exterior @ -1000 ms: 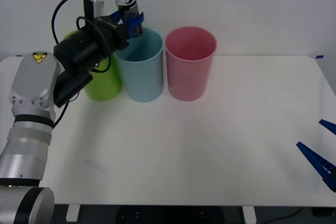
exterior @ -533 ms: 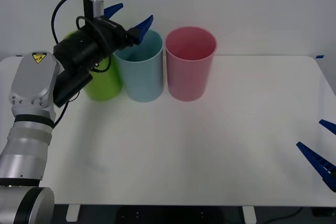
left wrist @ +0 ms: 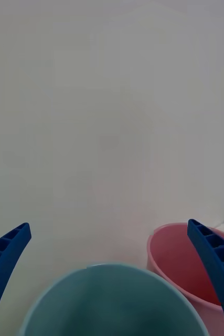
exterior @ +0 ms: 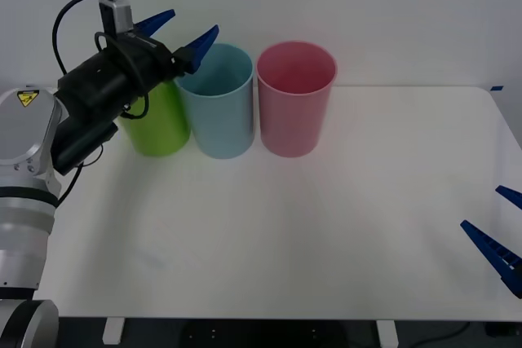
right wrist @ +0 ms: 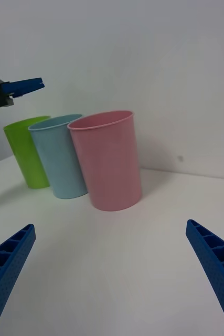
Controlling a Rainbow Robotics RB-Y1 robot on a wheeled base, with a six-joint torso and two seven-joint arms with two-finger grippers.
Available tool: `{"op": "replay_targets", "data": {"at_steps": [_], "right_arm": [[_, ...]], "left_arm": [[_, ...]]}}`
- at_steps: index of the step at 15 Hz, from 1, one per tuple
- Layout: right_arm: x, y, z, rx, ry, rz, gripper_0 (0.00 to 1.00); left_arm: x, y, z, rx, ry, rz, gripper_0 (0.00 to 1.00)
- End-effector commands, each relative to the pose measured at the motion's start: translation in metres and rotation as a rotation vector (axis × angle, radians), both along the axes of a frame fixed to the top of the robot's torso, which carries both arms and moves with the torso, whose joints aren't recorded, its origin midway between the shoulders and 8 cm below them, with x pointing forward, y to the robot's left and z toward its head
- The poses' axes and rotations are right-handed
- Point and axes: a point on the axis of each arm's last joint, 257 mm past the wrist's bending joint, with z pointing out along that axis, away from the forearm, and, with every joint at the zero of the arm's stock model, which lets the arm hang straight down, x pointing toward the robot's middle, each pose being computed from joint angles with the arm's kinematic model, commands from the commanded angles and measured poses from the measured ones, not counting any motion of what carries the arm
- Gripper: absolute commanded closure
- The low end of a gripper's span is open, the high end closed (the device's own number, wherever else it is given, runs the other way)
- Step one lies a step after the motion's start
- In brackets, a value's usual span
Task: Grasp the object on the table and drop it into the matching bin: aluminum can to the light blue bin, PET bottle to the pink bin.
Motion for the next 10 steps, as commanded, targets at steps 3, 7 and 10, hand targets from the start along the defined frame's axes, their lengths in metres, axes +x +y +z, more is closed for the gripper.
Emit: {"op": "replay_targets", "data": {"at_steps": [3,7,10], "right_arm": [[0.000,0.000,0.000,0.000,0.000,0.000,0.00],[0.000,0.000,0.000,0.000,0.000,0.000,0.00],[0.000,0.000,0.000,0.000,0.000,0.000,0.00]], "left_arm": [[-0.034,0.038,-0.002,-0.028,-0.028,0.018,0.00],[-0.068,0.076,-0.012,-0.009,-0.045,0.037,0.00],[-0.091,0.103,-0.023,0.018,-0.041,0.059,0.00]]}}
